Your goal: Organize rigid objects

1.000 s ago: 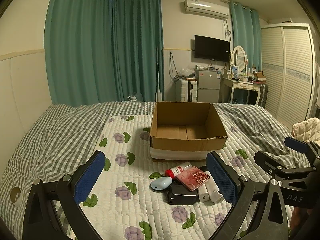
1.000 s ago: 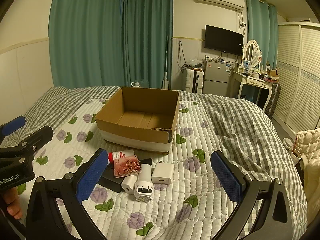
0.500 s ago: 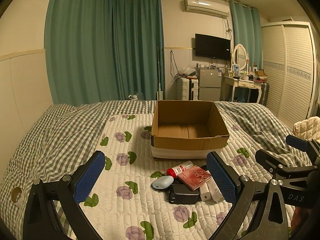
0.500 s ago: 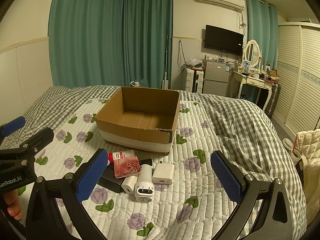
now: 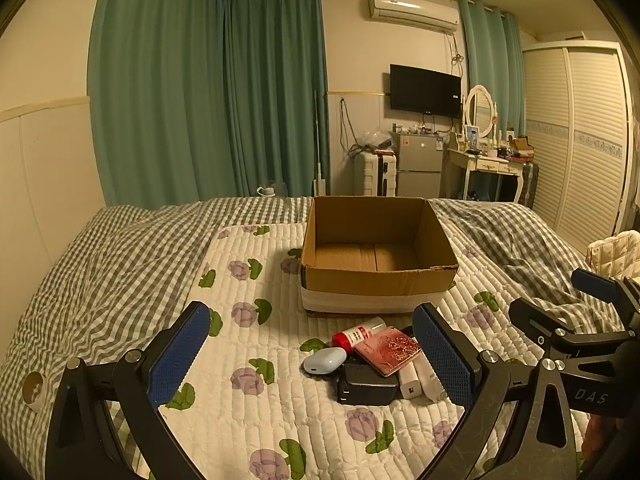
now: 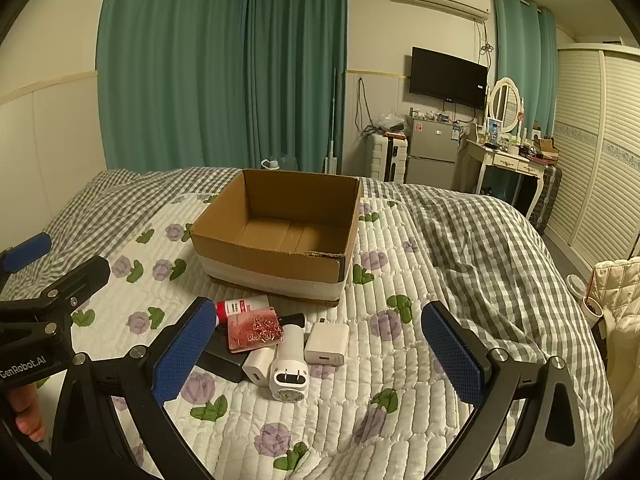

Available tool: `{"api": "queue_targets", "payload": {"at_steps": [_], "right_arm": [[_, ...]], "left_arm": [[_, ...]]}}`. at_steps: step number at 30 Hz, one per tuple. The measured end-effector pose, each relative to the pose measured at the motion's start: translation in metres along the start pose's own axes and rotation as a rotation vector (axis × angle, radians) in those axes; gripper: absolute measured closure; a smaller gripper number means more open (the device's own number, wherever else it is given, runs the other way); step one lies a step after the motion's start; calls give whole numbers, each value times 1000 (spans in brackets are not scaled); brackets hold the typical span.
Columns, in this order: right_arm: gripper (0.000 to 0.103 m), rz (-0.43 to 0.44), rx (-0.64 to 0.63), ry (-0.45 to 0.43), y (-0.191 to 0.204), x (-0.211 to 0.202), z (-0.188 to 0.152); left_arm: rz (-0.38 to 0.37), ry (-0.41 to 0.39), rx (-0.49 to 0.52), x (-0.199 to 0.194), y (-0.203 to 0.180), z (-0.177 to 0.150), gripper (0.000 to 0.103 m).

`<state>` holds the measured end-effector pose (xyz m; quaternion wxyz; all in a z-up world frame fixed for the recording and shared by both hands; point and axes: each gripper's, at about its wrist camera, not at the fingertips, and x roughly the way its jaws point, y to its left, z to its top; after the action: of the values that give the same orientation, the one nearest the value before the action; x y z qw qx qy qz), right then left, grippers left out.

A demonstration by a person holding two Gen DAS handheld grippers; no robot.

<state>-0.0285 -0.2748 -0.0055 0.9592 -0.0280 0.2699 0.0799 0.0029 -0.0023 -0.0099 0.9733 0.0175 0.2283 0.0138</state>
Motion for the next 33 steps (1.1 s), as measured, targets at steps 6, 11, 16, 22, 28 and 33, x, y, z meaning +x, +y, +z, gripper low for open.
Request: {"api": "queue_targets", "payload": {"at_steps": [6,11,16,22,28,33], "right_arm": [[0,0,0,2,0,0,0],[0,1,0,1,0,0,0],[0,-1,-2,2,1,0,0],[0,-5,-3,7,3,-3,-2],[0,0,-21,57,7,4,-8],[0,-17,-46,145,2,25,-9]], "left_arm": [[-2,4,-1,0,-1,-1,0],[-1,4,0,0,-1,-1,0],[-6,-16,-14,-6,-2,0,0],[2,-18,-4,-11,-5,4,0],[-1,11,-61,-6,2,10,0],[21,99,-62,27,2,0,0]]}}
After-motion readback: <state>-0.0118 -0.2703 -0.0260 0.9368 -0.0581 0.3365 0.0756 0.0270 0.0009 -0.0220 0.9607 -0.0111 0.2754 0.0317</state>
